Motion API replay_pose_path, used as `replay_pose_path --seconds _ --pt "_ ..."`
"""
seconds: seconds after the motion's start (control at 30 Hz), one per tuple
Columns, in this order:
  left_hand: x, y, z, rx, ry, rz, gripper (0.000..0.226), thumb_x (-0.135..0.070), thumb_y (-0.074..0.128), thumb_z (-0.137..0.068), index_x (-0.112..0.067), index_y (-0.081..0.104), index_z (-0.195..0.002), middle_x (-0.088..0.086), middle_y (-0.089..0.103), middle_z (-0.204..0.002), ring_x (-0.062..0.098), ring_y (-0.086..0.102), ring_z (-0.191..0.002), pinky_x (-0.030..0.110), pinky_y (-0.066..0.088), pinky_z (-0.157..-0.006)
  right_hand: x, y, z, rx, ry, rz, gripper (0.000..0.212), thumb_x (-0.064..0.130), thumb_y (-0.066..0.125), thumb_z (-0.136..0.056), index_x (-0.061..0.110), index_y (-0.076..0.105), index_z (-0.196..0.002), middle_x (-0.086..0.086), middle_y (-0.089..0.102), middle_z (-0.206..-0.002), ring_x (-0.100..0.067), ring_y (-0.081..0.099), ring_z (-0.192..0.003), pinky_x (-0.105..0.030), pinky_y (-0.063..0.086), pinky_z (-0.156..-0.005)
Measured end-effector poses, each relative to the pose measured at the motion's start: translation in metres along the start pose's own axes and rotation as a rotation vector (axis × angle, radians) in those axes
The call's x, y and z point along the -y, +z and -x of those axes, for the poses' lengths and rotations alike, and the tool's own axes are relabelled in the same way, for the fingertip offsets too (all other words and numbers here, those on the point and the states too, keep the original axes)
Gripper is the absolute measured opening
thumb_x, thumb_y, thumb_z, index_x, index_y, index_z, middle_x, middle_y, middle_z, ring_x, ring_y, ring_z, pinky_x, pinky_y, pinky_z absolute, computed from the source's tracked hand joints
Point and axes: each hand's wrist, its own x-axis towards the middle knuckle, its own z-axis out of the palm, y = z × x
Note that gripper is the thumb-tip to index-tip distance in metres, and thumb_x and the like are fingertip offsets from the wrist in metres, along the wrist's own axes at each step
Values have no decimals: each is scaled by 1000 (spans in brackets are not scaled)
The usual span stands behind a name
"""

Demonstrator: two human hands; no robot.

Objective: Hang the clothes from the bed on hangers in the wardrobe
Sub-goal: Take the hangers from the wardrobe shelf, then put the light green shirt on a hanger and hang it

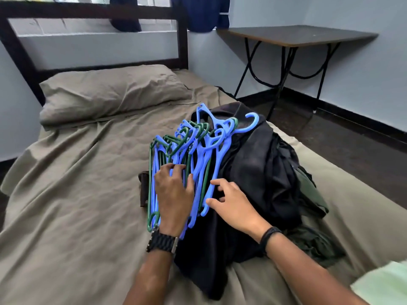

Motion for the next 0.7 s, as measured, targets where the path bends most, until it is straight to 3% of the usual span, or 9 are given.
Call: replay_pose_path --seconds 0.1,0.17,0.27,0.4,0.53,0.7 --pt "-17 8 9 128 33 115 19 -24 63 -91 -11 67 -104 9 58 -102 28 53 -103 39 43 -89 -3 2 4 17 78 -202 54 17 59 -92 19 38 -142 -1 50 -133 -17 56 -113 -34 44 -102" --pt "-23 14 13 179 2 37 29 -37 65 -88 -15 66 -106 9 56 -104 29 49 -104 40 42 -88 -7 4 9 40 108 -321 48 11 56 -92 16 43 -138 -2 59 -124 -16 58 -110 -38 46 -101" --pt "-27 18 18 158 23 -128 34 -47 67 -83 -20 65 -104 7 51 -110 29 45 -106 42 40 -87 -14 7 19 78 102 -307 32 8 53 -92 17 58 -122 3 67 -109 -15 62 -104 -37 49 -94" --pt "-29 23 22 136 -4 -188 30 -41 65 -87 -16 69 -102 10 49 -116 31 42 -110 42 35 -89 -19 3 29 56 118 -355 25 10 51 -93 22 58 -114 6 63 -94 -18 62 -94 -38 54 -84" --pt "-42 21 35 18 4 -48 26 -33 67 -87 -9 72 -95 12 54 -105 32 47 -103 39 30 -87 -22 -12 32 -100 148 -527 30 15 45 -98 18 54 -126 0 61 -106 -18 62 -102 -32 52 -81" --pt "-65 14 52 40 5 106 21 -28 68 -87 -7 70 -90 6 54 -97 25 56 -88 32 35 -82 -17 -39 40 -209 127 -722 22 28 42 -102 22 55 -119 -2 63 -111 -14 61 -101 -29 50 -79"
